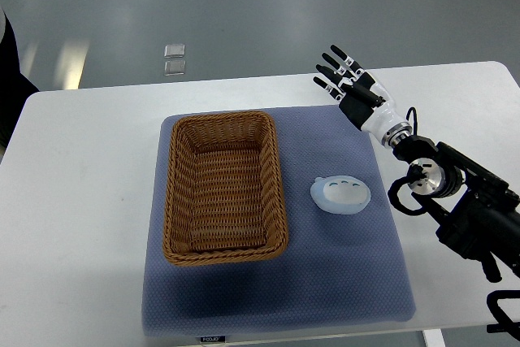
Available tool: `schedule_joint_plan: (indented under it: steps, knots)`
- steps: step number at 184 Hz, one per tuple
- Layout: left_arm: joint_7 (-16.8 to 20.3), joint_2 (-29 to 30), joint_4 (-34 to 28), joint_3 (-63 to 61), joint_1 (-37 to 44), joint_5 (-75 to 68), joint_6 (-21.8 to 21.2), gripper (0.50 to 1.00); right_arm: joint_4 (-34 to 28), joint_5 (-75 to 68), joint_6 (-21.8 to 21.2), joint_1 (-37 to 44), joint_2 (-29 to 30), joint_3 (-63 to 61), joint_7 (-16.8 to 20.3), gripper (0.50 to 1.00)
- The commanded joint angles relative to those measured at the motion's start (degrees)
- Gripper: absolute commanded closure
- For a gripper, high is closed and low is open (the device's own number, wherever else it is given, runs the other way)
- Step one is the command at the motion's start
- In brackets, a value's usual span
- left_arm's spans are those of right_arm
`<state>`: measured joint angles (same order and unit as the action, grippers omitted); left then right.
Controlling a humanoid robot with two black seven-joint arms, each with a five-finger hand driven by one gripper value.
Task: Place blue toy in brown basket
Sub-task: 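Move the right hand forward over the white-blue toy, fingers open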
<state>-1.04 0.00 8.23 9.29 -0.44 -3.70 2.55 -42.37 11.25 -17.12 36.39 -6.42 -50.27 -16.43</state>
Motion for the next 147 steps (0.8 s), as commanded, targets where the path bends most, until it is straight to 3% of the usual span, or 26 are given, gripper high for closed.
schedule_joint_plan:
  steps: [1, 41, 67, 103, 147]
  knots:
    - [0.0, 0.0, 0.0, -0.2, 0.0, 0.0, 0.1, 0.5, 0.0, 0.0, 0.1, 0.0, 0.0, 0.1, 0.0, 0.589]
    - [0.1, 0.0, 0.0, -0.5, 0.0, 0.0, 0.2, 0.5, 0.0, 0.4, -0.1, 0.4, -0.4, 0.5, 0.1, 0.589]
    - [0.0, 0.0, 0.0, -0.1, 0.0, 0.0, 0.2, 0.5, -1.4, 1.6, -1.7, 0.6, -3.6, 1.6, 0.6, 0.589]
    - [0.0, 0.0, 0.6, -0.1, -0.1, 0.0, 0.4, 0.5, -9.7, 7.8, -2.4, 1.1, -12.5, 7.0, 0.9, 0.589]
    - [0.0, 0.0, 0.6, -0.1, -0.1, 0.0, 0.8, 0.5, -19.4, 29.0, -2.4, 8.0, -24.1, 19.5, 3.3, 0.589]
